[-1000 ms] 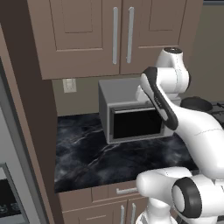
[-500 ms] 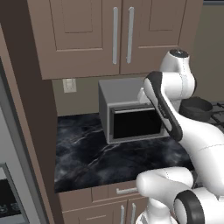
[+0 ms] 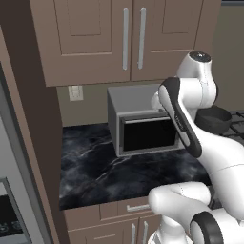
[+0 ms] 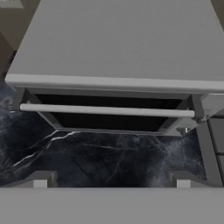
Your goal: Open the cabinet and move the ladle to the pot. Then close the cabinet.
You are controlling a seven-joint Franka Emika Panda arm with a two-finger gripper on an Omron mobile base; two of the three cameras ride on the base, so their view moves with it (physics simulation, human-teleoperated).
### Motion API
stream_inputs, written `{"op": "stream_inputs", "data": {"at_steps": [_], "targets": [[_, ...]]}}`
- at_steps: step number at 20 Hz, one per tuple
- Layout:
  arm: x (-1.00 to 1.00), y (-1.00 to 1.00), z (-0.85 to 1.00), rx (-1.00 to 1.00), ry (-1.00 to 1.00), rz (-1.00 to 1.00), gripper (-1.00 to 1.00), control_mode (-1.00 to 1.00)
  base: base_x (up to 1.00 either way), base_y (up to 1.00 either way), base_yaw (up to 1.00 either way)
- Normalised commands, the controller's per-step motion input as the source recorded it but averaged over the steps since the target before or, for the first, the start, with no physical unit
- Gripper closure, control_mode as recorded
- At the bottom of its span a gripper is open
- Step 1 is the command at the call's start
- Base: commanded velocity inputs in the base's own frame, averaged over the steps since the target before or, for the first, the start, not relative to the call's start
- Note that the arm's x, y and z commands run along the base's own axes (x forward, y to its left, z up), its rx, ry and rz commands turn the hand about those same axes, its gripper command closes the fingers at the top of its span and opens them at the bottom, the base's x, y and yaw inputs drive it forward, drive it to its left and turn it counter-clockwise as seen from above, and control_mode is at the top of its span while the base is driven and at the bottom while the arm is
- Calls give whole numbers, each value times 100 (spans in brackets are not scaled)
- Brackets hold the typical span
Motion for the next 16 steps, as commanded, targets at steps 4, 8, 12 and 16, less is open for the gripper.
{"op": "stream_inputs", "data": {"at_steps": [4, 8, 12, 16], "targets": [[0, 0, 37, 0, -5, 0, -100, -100, 0, 0, 0], [0, 1, 32, 0, -3, 0, -100, -100, 0, 0, 0], [0, 7, 19, 0, -1, 0, -100, -100, 0, 0, 0], [0, 3, 20, 0, -1, 0, -100, -100, 0, 0, 0]]}}
